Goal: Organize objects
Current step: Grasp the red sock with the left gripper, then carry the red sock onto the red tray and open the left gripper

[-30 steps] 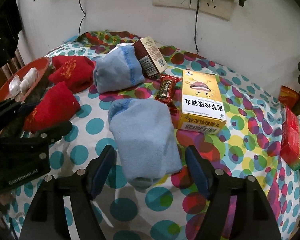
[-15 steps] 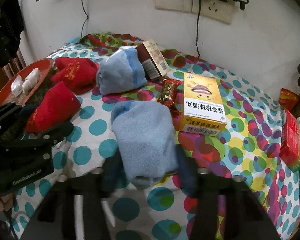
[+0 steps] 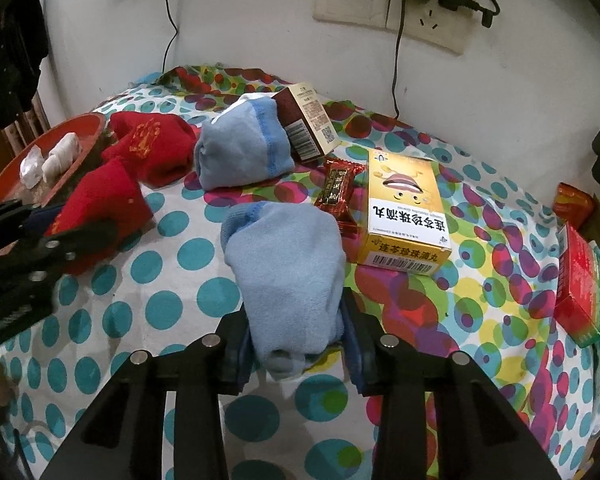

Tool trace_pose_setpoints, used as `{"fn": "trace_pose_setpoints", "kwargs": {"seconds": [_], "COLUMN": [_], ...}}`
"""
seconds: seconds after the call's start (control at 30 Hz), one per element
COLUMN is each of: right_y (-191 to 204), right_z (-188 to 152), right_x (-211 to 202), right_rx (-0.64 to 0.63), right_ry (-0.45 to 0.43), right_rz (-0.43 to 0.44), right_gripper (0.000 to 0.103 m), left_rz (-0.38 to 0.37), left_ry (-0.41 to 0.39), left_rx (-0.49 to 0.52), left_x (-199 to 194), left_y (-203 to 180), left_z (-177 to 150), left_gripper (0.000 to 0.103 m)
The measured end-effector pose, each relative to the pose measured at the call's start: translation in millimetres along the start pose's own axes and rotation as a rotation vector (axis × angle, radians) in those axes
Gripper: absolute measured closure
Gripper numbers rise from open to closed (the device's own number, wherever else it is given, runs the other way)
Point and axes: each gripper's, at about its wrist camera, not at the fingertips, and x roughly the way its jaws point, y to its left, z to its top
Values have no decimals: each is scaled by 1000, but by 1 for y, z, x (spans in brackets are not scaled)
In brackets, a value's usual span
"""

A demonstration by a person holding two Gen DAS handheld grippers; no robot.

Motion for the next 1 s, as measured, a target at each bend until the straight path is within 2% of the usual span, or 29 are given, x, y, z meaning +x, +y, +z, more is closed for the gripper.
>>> {"fn": "trace_pose_setpoints", "kwargs": {"seconds": [0.4,0.6,0.67,0.8,1.0], "right_y": [-3,-4,-3,-3,-5], "right_z": [-1,-2,-2,-2,-2], "right_x": [0,1,1,1,1], "right_rx": [4,4,3,3,1], "right_ry": [0,0,0,0,0], "right_rz": [5,6,4,4,-1], "right_gripper": [67,66,66,66,66], "left_rz": [-145,-107,-65,-5,115], "left_ry": [-32,-73,-89,-98,-90], "left_rx": [-23,4,4,-22,-112], "left_x": [-58,-92,-102,-117,-130], "left_y": [16,30,40,69,135], "left_z": [2,9,11,14,11], "left_gripper": [70,70,70,70,70]}}
